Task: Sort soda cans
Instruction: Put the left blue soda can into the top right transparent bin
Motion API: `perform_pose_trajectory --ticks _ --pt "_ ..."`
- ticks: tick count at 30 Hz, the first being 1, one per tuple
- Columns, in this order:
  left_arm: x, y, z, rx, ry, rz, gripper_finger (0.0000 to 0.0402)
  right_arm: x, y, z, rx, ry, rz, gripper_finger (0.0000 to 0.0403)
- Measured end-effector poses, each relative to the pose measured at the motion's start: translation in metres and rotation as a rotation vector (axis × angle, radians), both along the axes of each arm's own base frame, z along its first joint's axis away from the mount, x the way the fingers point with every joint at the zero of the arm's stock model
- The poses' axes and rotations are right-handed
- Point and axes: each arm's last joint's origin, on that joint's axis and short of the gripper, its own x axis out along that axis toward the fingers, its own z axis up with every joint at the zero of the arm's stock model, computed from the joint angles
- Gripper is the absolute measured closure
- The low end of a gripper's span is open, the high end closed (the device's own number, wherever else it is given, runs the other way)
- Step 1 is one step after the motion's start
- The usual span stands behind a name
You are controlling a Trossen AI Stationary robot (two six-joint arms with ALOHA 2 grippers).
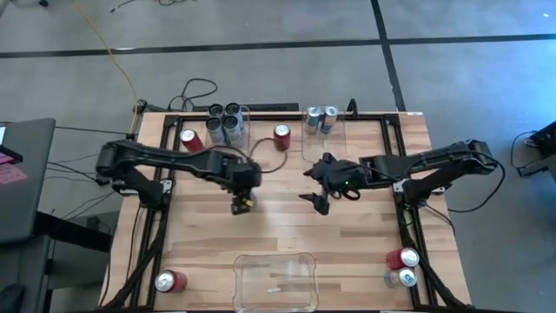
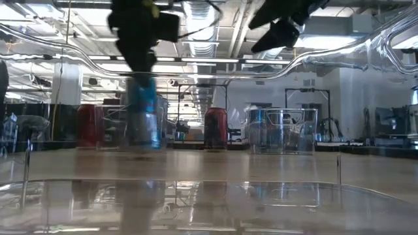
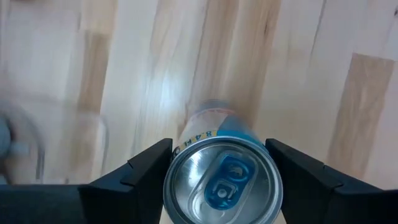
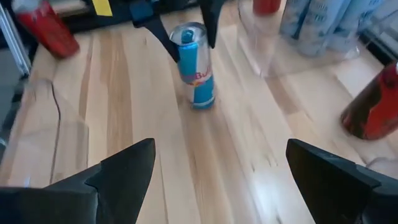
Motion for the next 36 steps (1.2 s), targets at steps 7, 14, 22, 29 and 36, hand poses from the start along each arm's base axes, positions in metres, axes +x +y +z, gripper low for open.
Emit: perform_pose_trajectory --ticks 7,14,22,29,36 --pt "0.040 -0.001 -0.007 0.020 0.038 -0.131 0.0169 -0.003 0.003 -0.004 0.045 0.041 -0.030 0.0024" --pt "0.048 -0.002 0.005 0.018 -0.026 -0.168 0.0147 -0.003 0.003 -0.014 0.011 0.027 -0.043 0.0024" --pt "0.043 -0.003 0.018 -0.004 -0.075 -0.198 0.0095 -0.001 -0.012 -0.029 -0.010 -0.007 -0.076 0.0024" --pt "0.038 -0.003 0.020 -0.011 -0.050 -0.182 0.0075 0.001 -0.017 -0.025 -0.004 -0.050 -0.093 0.0024" --pt "0.023 -0.006 0.040 0.057 -0.089 -0.164 0.0075 0.001 -0.009 -0.044 -0.001 0.093 -0.079 0.0024"
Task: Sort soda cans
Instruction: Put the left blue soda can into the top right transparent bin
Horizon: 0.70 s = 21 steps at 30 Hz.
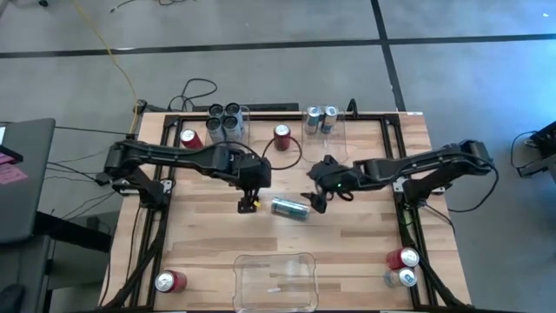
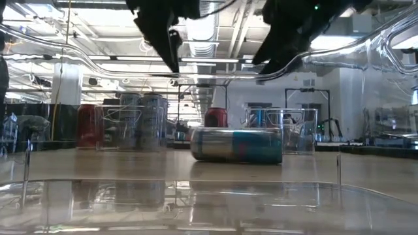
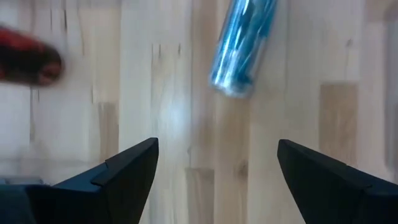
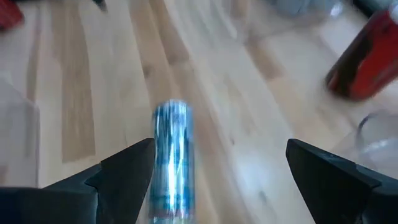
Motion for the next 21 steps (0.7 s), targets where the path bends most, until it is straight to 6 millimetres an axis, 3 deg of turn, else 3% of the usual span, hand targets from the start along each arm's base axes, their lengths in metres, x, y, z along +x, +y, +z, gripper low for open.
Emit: perform_pose_trajectory --ticks 3,9,16,21 --pt "0.004 -0.003 0.001 0.006 -0.049 -0.034 0.0075 0.009 0.010 -0.018 0.012 0.062 0.025 0.0024" --pt "0.003 -0.006 -0.038 -0.020 -0.020 -0.103 0.0075 0.020 0.029 -0.056 0.017 0.202 0.068 0.0024" --pt "0.002 -0.004 -0.075 -0.002 -0.087 -0.157 0.0075 0.032 0.023 -0.086 0.043 0.290 0.066 0.0024" --pt "0.004 -0.006 -0.089 -0.029 -0.187 -0.230 0.0075 0.037 0.023 -0.111 0.071 0.359 0.081 0.0024"
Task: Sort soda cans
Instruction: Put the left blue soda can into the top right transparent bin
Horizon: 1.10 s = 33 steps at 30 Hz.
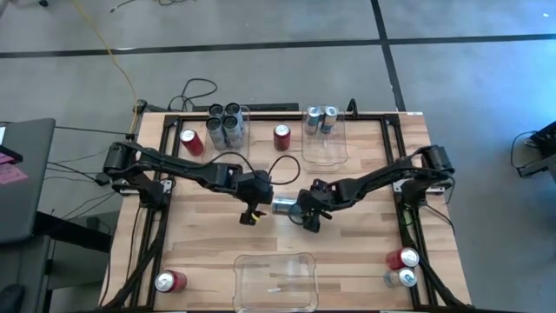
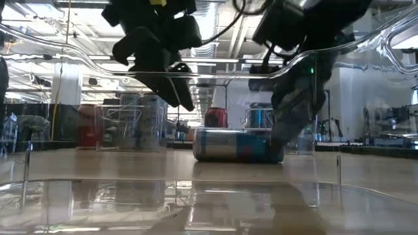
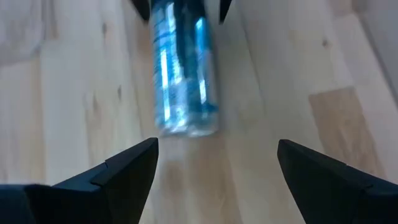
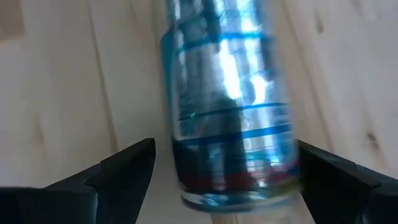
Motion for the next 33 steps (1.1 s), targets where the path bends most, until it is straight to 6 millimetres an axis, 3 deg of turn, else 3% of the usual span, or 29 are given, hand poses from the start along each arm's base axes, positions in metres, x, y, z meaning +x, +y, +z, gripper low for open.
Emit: perform_pose_trajectory --ticks 5,16,20,27,33 --pt "0.004 0.001 -0.005 -0.002 -0.081 -0.010 0.0075 0.002 0.000 -0.009 -0.002 0.024 0.003 0.0024" --pt "0.000 0.014 -0.023 -0.042 -0.142 -0.003 0.0075 0.004 0.005 -0.004 -0.017 -0.031 0.027 0.0030" --pt "0.000 0.014 -0.024 -0.045 -0.156 -0.004 0.0075 0.005 0.006 -0.003 -0.030 -0.045 0.047 0.0069" --pt "0.000 0.013 -0.024 -0.068 -0.163 0.000 0.0075 0.006 0.006 -0.001 -0.044 -0.050 0.067 0.0178" --pt "0.000 0.013 -0.024 -0.072 -0.163 0.005 0.0074 0.015 0.009 0.025 -0.074 -0.031 0.114 0.0178"
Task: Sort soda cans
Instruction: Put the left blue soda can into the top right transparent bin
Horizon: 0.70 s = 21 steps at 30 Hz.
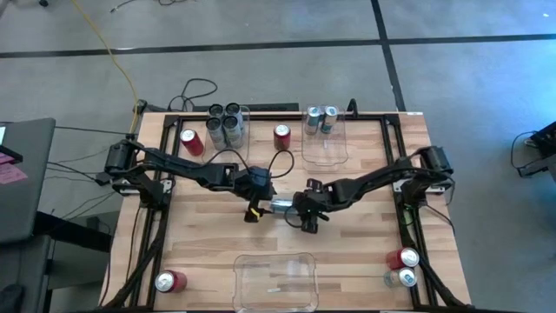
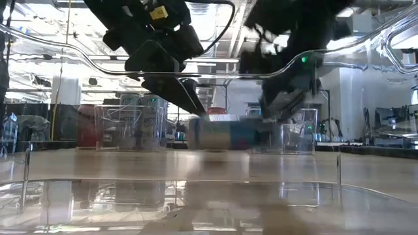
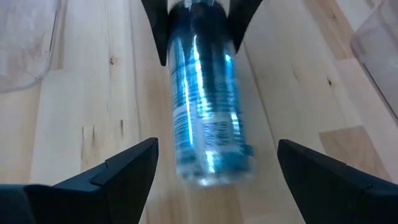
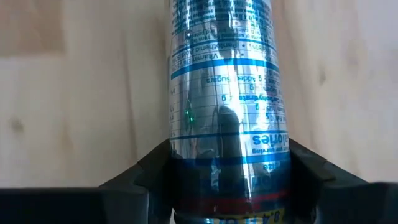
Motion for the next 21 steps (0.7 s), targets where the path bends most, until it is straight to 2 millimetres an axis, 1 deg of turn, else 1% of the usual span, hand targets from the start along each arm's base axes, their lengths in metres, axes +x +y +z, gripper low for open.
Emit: perform_pose_trajectory --ticks 3,8,11,14,17,21 --pt "0.001 -0.001 0.001 -0.002 -0.016 -0.003 0.0074 0.008 0.002 0.025 -0.027 -0.043 0.029 0.0178" --pt "0.004 -0.003 0.004 -0.007 -0.056 -0.016 0.0074 0.020 0.004 0.050 -0.054 -0.109 0.077 0.0169" --pt "0.003 -0.004 0.005 -0.018 -0.056 -0.016 0.0074 0.021 0.004 0.056 -0.056 -0.105 0.081 0.0170" --pt "0.003 -0.004 0.005 -0.025 -0.054 -0.006 0.0081 0.020 0.004 0.056 -0.058 -0.091 0.081 0.0170" --pt "0.003 -0.003 0.005 -0.018 -0.054 -0.003 0.0102 0.019 0.003 0.056 -0.064 -0.077 0.063 0.0170" --pt "0.004 -0.003 0.005 -0.015 -0.058 -0.002 0.0144 0.019 0.003 0.056 -0.064 -0.080 0.053 0.0169"
